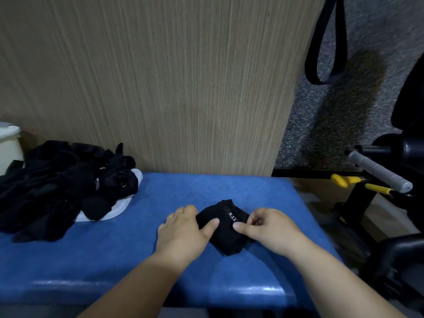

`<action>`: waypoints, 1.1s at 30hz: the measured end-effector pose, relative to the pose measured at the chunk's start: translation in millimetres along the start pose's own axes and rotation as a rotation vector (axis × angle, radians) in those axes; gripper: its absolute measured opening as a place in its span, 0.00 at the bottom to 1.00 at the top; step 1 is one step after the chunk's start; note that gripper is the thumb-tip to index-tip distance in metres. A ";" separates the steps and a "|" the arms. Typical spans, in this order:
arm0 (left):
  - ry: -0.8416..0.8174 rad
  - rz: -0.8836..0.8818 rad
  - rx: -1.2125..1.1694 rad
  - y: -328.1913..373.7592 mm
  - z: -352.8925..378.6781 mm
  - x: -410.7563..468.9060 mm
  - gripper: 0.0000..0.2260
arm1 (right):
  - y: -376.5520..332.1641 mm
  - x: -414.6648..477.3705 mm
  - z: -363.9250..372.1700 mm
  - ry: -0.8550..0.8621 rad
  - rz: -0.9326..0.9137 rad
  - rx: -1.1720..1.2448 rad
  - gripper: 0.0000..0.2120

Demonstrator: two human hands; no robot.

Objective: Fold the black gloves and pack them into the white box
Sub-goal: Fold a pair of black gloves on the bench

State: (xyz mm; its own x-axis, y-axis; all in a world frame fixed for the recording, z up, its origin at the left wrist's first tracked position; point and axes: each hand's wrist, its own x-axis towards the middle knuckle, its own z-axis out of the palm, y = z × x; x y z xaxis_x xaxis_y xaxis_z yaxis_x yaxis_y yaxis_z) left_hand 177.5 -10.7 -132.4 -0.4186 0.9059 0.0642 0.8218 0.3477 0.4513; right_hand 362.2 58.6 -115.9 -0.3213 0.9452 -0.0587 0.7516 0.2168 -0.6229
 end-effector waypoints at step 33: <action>0.052 0.021 -0.095 -0.9 -7.2 -2.5 0.16 | -11.3 5.5 11.4 0.064 0.050 -0.054 0.17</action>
State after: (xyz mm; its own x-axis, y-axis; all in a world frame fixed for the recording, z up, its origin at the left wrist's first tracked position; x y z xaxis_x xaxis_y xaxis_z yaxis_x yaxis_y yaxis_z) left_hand 175.0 -15.1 -126.5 -0.4227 0.8984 0.1194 0.7916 0.3019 0.5312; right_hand 345.3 58.5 -118.0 -0.2468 0.9683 -0.0374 0.7962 0.1806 -0.5775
